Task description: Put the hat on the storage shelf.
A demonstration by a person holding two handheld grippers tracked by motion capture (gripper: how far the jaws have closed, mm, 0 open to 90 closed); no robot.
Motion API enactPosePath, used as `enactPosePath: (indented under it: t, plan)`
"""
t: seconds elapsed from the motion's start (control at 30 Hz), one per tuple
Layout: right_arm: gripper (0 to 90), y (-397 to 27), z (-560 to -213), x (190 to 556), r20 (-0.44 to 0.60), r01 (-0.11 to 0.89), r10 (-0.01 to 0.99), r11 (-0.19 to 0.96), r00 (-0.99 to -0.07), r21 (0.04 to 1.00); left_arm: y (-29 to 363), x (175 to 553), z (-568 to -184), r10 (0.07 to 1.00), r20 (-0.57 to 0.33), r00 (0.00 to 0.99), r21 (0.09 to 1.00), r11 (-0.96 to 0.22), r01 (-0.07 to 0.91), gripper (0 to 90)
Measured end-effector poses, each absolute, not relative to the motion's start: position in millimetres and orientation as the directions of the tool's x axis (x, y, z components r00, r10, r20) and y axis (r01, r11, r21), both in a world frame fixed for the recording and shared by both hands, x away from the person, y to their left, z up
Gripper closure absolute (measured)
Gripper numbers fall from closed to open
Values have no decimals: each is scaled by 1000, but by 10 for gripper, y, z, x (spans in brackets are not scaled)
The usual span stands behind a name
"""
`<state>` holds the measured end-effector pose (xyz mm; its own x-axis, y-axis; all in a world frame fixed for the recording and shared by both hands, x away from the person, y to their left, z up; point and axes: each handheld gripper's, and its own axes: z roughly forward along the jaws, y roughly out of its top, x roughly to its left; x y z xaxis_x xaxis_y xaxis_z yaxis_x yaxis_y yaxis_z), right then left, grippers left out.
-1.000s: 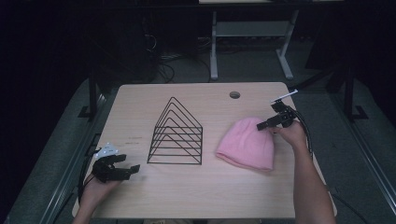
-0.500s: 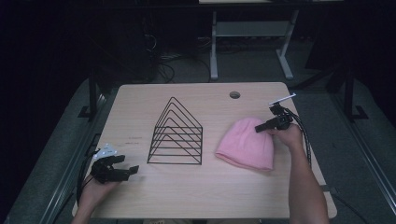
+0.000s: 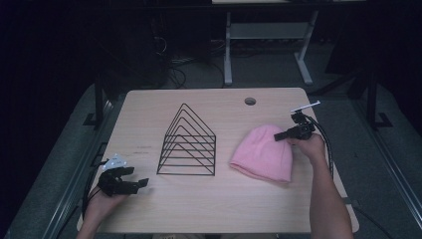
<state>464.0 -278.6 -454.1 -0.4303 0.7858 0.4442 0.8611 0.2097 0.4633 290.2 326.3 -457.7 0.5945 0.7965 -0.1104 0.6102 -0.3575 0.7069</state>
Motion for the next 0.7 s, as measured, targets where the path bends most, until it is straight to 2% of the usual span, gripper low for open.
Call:
enactPosePath:
  t: [0.33,0.7]
  plan:
    - [772,-2802,-4362,4570,438,837,767,227,-469,498,3258,2875,-4562,788,-139,600,715,-339,611,200]
    - [774,-2776,-3974,4499,412,775,735,241,-539,584,3247,2935,-4439,755,-183,630,707,-344,618,213]
